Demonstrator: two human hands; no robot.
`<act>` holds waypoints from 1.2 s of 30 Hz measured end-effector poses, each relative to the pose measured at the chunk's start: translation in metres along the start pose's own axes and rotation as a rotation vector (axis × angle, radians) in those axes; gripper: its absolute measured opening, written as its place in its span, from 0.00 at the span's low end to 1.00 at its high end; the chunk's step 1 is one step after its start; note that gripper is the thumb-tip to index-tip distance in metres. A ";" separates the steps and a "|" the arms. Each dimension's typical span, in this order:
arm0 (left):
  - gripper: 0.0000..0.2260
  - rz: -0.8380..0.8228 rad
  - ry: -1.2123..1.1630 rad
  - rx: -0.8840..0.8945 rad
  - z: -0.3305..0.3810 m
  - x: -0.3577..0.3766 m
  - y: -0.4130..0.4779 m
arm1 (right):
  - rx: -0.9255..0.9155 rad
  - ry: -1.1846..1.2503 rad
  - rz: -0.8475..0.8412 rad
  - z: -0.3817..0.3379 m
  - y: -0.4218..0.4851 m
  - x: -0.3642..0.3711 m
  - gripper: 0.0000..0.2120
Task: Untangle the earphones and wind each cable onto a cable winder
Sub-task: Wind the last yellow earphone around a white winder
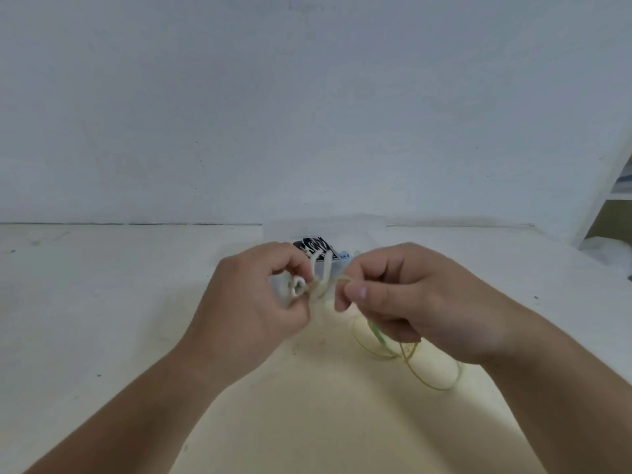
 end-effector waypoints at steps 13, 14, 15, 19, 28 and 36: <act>0.06 -0.217 -0.540 -0.102 0.005 0.012 0.000 | 0.196 -0.511 0.334 0.025 -0.006 -0.040 0.15; 0.06 -0.167 -0.581 -0.137 0.000 0.008 0.002 | 0.212 -0.543 0.241 0.029 -0.003 -0.031 0.16; 0.06 -0.114 -0.591 -0.161 -0.005 0.004 0.004 | 0.214 -0.551 0.145 0.033 -0.001 -0.020 0.16; 0.09 0.078 -0.434 -0.187 -0.016 -0.007 0.007 | 0.159 -0.299 -0.030 0.035 0.002 0.010 0.16; 0.10 0.030 -0.059 -0.127 -0.018 -0.001 0.006 | -0.020 -0.214 0.009 0.002 0.004 0.005 0.12; 0.10 -0.254 -0.163 -0.052 0.003 0.022 -0.006 | -0.010 -0.564 0.464 -0.009 -0.006 -0.049 0.12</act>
Point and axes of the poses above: each hand's wrist, its own y-axis towards the middle knuckle, its own x-axis out of the palm, z = x × y, the point moved 9 cm from there along y, towards the middle knuckle, and after that the axes turned 14 degrees about -x, right-handed, at the moved point
